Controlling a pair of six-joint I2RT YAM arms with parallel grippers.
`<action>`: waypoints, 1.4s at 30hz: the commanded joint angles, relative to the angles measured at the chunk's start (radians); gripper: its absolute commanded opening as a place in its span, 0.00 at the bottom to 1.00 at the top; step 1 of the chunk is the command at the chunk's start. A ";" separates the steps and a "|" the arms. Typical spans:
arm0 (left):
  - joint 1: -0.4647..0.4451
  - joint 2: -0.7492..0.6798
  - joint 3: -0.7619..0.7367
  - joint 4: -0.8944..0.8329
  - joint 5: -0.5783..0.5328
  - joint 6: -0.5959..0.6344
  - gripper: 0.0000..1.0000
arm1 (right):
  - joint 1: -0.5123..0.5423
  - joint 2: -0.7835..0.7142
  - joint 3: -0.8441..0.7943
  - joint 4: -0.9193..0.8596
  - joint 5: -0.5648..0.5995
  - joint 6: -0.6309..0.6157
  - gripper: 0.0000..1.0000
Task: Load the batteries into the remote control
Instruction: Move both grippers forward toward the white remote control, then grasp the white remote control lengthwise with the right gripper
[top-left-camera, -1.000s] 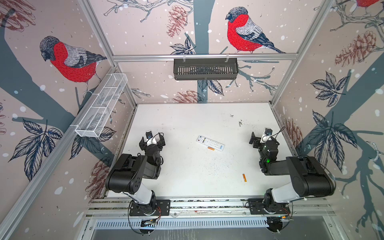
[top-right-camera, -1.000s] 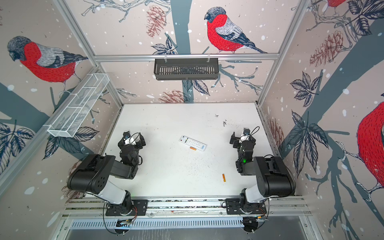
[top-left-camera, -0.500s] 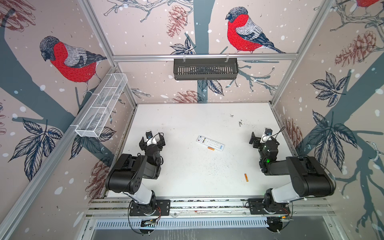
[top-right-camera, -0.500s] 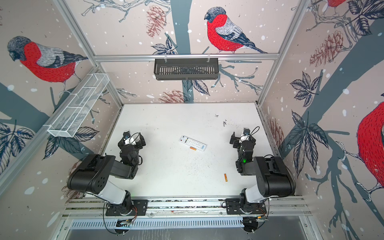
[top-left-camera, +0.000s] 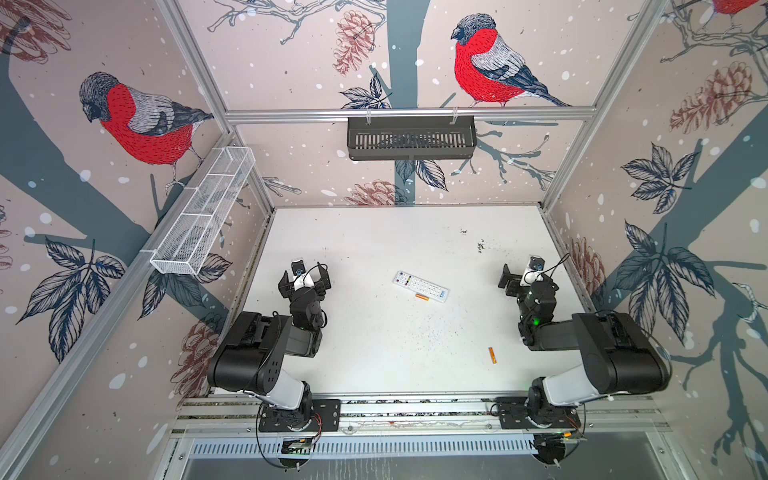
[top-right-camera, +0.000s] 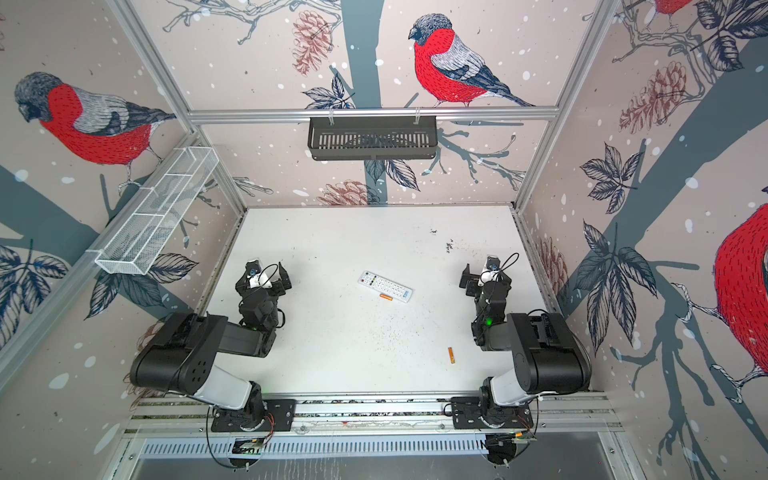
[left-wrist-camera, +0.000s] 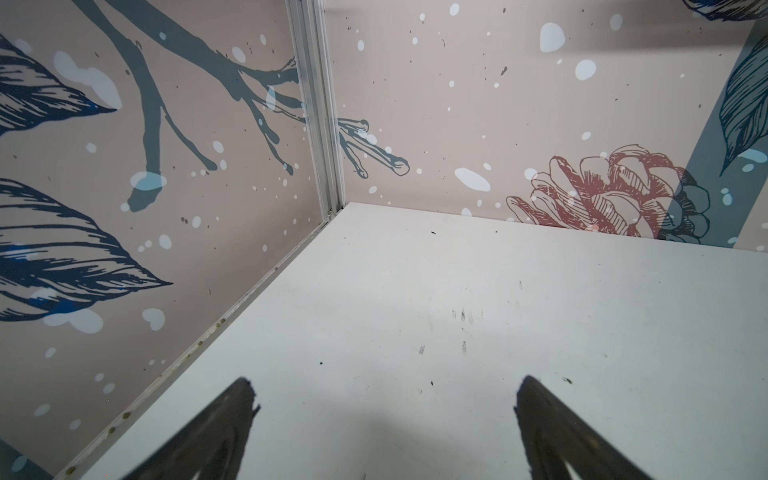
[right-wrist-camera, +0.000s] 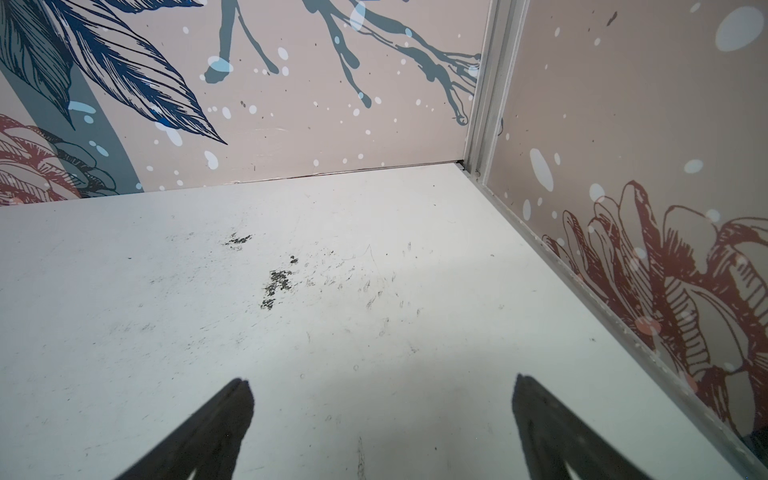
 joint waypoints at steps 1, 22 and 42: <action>-0.043 -0.042 0.045 -0.088 -0.123 0.043 0.98 | 0.001 0.001 -0.001 0.035 0.008 -0.007 1.00; -0.342 -0.046 0.737 -1.513 -0.286 -0.587 0.98 | 0.000 -0.015 0.012 0.018 -0.067 -0.047 0.99; -0.327 -0.066 0.734 -1.498 0.342 -0.567 0.98 | 0.471 0.128 0.674 -1.209 -0.266 -0.236 0.99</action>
